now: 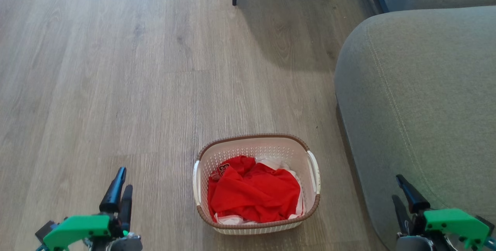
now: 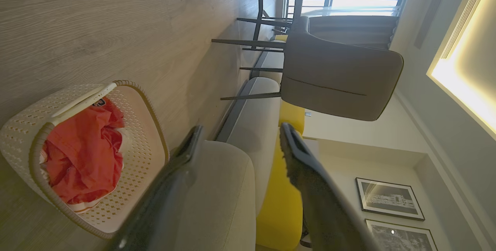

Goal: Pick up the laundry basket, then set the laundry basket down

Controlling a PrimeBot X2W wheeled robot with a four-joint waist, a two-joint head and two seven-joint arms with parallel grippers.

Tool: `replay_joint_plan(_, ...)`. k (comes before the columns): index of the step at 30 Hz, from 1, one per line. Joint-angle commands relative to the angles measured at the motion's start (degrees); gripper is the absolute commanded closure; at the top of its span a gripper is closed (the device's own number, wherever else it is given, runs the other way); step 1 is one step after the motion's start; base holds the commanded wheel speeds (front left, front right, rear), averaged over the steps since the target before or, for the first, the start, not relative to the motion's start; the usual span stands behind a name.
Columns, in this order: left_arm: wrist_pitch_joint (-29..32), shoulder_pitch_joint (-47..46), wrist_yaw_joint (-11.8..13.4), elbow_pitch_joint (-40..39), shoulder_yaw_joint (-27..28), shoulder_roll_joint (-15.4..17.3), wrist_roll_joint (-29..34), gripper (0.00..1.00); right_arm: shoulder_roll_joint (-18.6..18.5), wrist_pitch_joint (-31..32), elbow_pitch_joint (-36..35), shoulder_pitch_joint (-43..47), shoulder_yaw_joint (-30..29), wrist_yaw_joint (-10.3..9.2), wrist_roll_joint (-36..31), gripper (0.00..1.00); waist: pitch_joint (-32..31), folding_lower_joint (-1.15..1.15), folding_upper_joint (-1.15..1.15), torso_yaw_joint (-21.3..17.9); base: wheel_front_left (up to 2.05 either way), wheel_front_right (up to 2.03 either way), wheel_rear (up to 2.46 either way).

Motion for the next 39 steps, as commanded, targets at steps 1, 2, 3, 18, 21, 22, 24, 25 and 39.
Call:
replay_joint_plan(1,-0.71,-2.30,0.14,-2.34,0.02,0.49,0.91,0.00,-0.33,-0.72,-2.18,-2.18,0.39,0.01,-1.02,0.00,-0.03,0.00,0.00,0.01,0.00,0.00,0.00)
replay_joint_plan(2,-0.87,-2.30,0.18,-2.51,-0.08,0.50,1.14,0.00,-0.34,-0.89,-2.24,-2.21,0.53,0.01,-1.29,0.00,-0.06,0.00,0.00,0.01,0.00,0.00,0.00)
replay_joint_plan(3,-1.04,-2.32,0.20,-2.70,-0.15,0.51,1.50,0.00,-0.35,-1.06,-2.31,-2.23,0.64,0.01,-1.60,0.00,-0.08,0.00,0.00,0.02,0.00,0.00,0.00)
replay_joint_plan(18,-3.39,-2.42,1.12,-5.88,-1.86,0.61,9.08,0.00,-0.46,-3.40,-4.16,-2.45,1.90,0.02,-9.50,0.00,-0.33,0.00,0.00,0.26,0.00,0.00,0.00)
replay_joint_plan(21,-3.89,-2.57,1.45,-6.50,-2.25,0.63,11.57,0.00,-0.48,-3.91,-4.65,-2.59,2.29,0.02,-11.79,0.00,-0.35,0.00,0.00,0.28,0.00,0.00,0.00)
replay_joint_plan(22,-4.06,-2.63,1.57,-6.71,-2.38,0.64,12.45,0.00,-0.49,-4.07,-4.81,-2.63,2.41,0.02,-12.58,0.00,-0.35,0.00,0.00,0.29,0.00,0.00,0.00)
replay_joint_plan(24,-4.39,-2.76,1.79,-7.14,-2.65,0.65,14.33,0.00,-0.51,-4.41,-5.13,-2.73,2.62,0.03,-14.24,0.00,-0.36,0.00,0.00,0.29,0.00,0.00,0.00)
replay_joint_plan(25,-4.56,-2.81,1.90,-7.35,-2.80,0.66,15.28,0.00,-0.51,-4.58,-5.29,-2.78,2.75,0.03,-15.11,0.00,-0.36,0.00,0.00,0.29,0.00,0.00,0.00)
replay_joint_plan(39,-7.07,-2.81,3.66,-9.95,-4.61,0.77,30.23,0.00,-0.63,-7.09,-7.83,-2.94,4.61,0.04,-28.90,0.00,-0.40,0.00,0.00,0.36,0.00,0.00,0.00)
